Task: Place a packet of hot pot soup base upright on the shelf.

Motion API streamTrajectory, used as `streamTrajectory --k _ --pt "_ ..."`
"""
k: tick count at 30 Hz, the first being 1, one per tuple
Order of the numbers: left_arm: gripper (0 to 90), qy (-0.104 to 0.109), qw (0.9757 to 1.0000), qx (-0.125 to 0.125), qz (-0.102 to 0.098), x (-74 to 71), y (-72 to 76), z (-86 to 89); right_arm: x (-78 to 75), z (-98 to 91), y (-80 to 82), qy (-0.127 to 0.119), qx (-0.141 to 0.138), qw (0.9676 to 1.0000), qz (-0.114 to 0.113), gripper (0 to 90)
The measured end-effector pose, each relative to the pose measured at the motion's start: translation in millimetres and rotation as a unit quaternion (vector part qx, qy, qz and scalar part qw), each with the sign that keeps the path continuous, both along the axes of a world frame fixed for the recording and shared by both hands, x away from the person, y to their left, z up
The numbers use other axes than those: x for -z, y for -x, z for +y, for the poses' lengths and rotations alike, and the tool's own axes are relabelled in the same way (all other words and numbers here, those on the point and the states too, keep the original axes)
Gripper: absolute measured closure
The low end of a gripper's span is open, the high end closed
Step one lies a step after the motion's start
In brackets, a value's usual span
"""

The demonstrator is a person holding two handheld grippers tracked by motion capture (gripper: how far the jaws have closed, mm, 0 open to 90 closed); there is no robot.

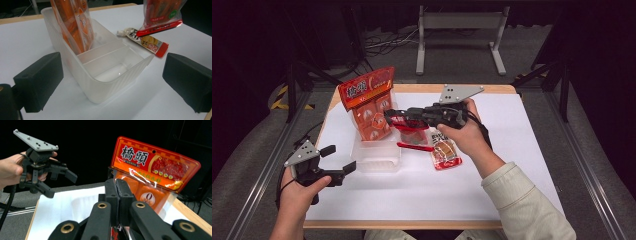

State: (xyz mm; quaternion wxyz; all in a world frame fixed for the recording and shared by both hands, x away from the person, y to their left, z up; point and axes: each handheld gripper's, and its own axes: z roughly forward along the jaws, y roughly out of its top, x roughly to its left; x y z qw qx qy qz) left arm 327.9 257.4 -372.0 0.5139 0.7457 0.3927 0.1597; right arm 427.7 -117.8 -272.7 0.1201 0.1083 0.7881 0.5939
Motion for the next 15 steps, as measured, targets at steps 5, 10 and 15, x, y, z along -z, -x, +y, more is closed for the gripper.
streamTrajectory --k 5,10,15 --pt "2.1 0.001 1.0 0.006 0.006 0.7 -0.6 1.4 -1.3 15.3 -5.4 0.0 -0.007 1.0 -0.001 89.4" --pt "1.7 0.003 0.9999 0.001 0.011 1.2 -0.9 3.4 -0.3 31.2 -10.7 0.009 -0.013 0.9999 -0.004 89.4" --pt "1.6 0.006 0.9999 0.005 0.009 1.0 -0.8 2.9 1.9 44.4 -15.3 0.013 -0.02 0.9997 -0.005 89.4"
